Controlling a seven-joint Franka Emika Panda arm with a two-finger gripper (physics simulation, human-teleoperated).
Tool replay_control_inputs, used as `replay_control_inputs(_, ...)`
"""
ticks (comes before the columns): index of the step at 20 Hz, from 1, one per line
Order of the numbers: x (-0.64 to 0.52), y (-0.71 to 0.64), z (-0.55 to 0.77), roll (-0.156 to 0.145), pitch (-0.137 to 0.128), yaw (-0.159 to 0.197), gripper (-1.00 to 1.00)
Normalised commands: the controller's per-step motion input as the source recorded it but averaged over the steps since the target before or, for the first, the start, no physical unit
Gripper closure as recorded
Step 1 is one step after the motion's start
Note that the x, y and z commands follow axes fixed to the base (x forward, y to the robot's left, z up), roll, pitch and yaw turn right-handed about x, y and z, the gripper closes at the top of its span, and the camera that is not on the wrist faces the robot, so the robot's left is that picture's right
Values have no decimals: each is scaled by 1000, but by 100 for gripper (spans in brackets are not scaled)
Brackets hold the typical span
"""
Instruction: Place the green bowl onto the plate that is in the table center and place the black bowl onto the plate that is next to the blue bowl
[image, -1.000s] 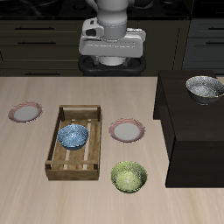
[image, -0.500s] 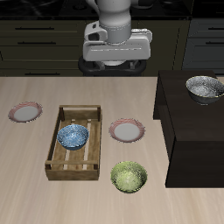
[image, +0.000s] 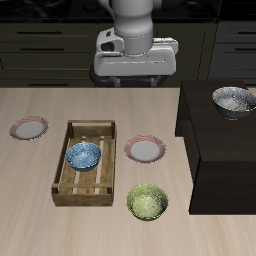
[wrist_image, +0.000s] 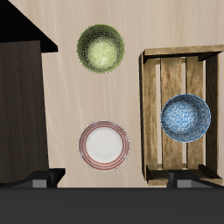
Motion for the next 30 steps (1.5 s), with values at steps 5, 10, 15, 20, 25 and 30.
replay_control_inputs(5, 367, 111, 17, 0, -20, 31, -100)
replay_control_inputs(10, 421, 21, 5, -13, 4, -19, -100)
replay_control_inputs(15, 300, -59, 47, -19, -10, -8, -100)
replay_control_inputs(20, 361, -2, 26, -14, -1, 9, -100)
replay_control_inputs(25, 343, 3, -5, -7, -7, 8, -100)
replay_control_inputs(30, 354, -69, -19, -27, -9, 0, -100)
